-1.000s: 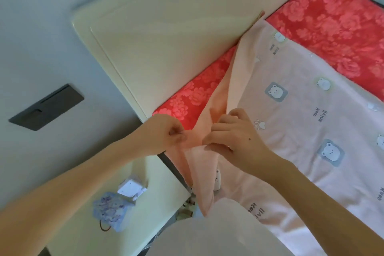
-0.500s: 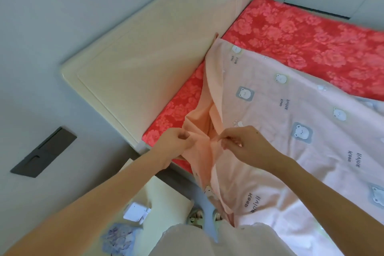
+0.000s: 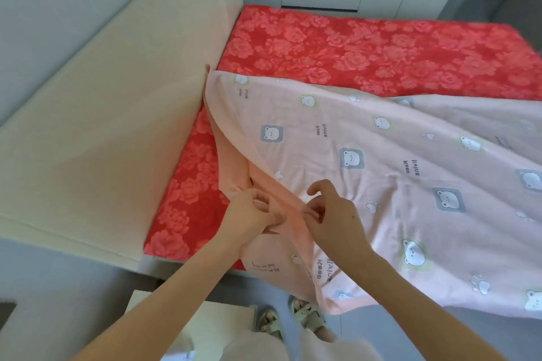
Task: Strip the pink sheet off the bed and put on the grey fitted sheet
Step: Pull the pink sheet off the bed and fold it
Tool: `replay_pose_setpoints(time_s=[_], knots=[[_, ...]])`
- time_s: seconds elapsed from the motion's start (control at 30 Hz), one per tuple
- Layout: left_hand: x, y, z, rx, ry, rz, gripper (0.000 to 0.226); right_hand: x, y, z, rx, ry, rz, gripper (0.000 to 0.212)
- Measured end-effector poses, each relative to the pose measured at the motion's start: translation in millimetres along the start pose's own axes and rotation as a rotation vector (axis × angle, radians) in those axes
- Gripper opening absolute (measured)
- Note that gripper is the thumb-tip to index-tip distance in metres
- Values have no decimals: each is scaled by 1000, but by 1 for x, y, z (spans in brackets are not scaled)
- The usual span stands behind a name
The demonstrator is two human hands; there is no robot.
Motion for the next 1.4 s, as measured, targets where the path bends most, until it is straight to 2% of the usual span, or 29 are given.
replay_pose_setpoints(time_s=[0.17,0.27,0.37,0.43,0.5,0.6,0.67,0.77,0.83,0.87,0.97,1.17,1.23,1.3,1.4], knots=[[3,-20,-37,-100,-81,-22,36,21,15,6,-42,-1,-79,17],[11,-38,-56,-86,-103,44,30,24,29,3,-55,-3,-180,19],[14,-53,-69,-24,-90,76,26,28,43,11,29,144,-279,22],[14,-62,-77,55,-54,81,27,31,53,15,69,223,-311,17],[13,-71,-86,73,-49,58,28,31,62,17,118,264,-304,17],[12,-83,-101,95,-62,11,21,28,76,14,175,281,-267,28],[13,-90,-109,141,-54,-3,19,26,82,9,153,302,-198,26],[16,-102,-117,142,-42,-21,27,30,95,0,79,316,-103,39],[15,-110,-122,118,-35,-21,30,36,113,-1,86,352,-129,38],[15,-113,-126,96,-39,-32,30,37,122,-4,110,360,-152,46],[16,-119,-143,-10,-77,-21,26,31,141,-19,185,329,-209,57],[16,-131,-176,-278,-167,86,27,26,145,-24,124,335,-222,14],[9,-135,-181,-323,-176,123,25,22,153,-27,71,280,-256,14],[3,-140,-188,-337,-200,182,19,20,163,-35,-25,185,-305,23],[-7,-149,-196,-363,-271,298,12,20,179,-48,-93,28,-363,20]])
Point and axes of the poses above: each hand's wrist, its own x-axis away from the middle knuckle, its own y-axis out of the back of the hand, z = x × y, the point moved 9 cm from there along -x, towards the middle knuckle, and after that the axes turned 15 degrees about -x, right-handed, at the moved point
